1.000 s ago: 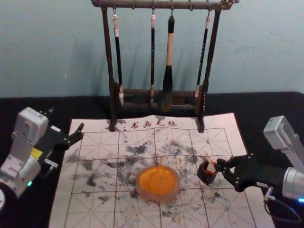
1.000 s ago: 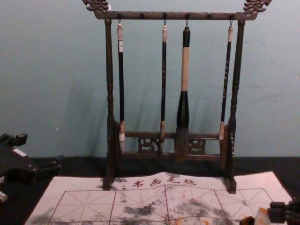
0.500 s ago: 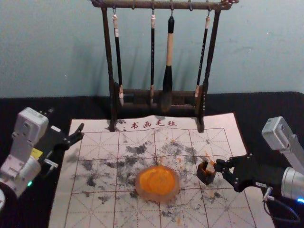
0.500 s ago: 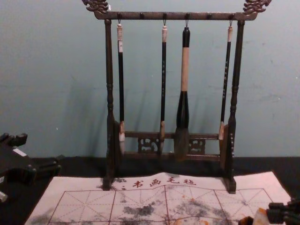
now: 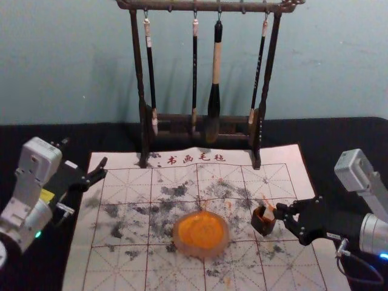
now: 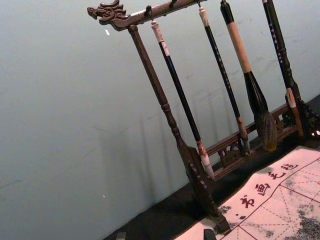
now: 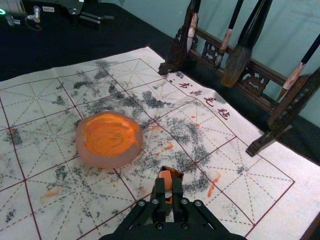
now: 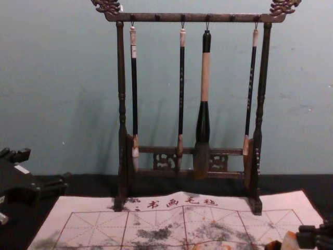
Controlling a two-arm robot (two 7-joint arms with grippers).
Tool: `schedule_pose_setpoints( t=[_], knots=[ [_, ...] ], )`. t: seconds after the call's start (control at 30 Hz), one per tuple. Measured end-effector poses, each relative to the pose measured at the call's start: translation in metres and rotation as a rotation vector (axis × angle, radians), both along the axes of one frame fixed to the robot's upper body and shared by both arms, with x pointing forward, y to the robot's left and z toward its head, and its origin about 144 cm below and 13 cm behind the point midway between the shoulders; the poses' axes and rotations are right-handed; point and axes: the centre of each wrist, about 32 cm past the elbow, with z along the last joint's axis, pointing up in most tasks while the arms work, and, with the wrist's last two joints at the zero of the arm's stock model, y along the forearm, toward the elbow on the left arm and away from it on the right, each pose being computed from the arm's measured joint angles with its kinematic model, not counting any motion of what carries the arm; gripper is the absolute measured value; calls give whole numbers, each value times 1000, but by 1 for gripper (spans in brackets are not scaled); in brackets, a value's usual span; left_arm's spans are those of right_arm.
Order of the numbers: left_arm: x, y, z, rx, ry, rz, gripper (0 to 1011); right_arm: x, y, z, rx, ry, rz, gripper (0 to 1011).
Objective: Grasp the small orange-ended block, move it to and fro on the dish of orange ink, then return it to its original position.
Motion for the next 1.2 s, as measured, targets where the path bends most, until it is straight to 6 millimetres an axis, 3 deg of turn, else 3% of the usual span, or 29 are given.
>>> schedule_pose_setpoints(
  t=[0.23, 0.37, 0.53, 0.7, 0.77, 1.2],
  knots=[
    [0, 0, 0, 0, 0, 0, 1001, 0, 0, 0, 0, 0, 0, 56],
    [0, 0, 0, 0, 0, 0, 1002, 0, 0, 0, -1, 1, 0, 127],
    [0, 0, 0, 0, 0, 0, 1001, 0, 0, 0, -1, 0, 0, 312],
    [0, 0, 0, 0, 0, 0, 1001, 0, 0, 0, -1, 0, 0, 430],
    [0, 0, 0, 0, 0, 0, 1001, 0, 0, 0, -1, 0, 0, 533],
    [0, 0, 0, 0, 0, 0, 1001, 0, 0, 0, 0, 0, 0, 894]
  ],
)
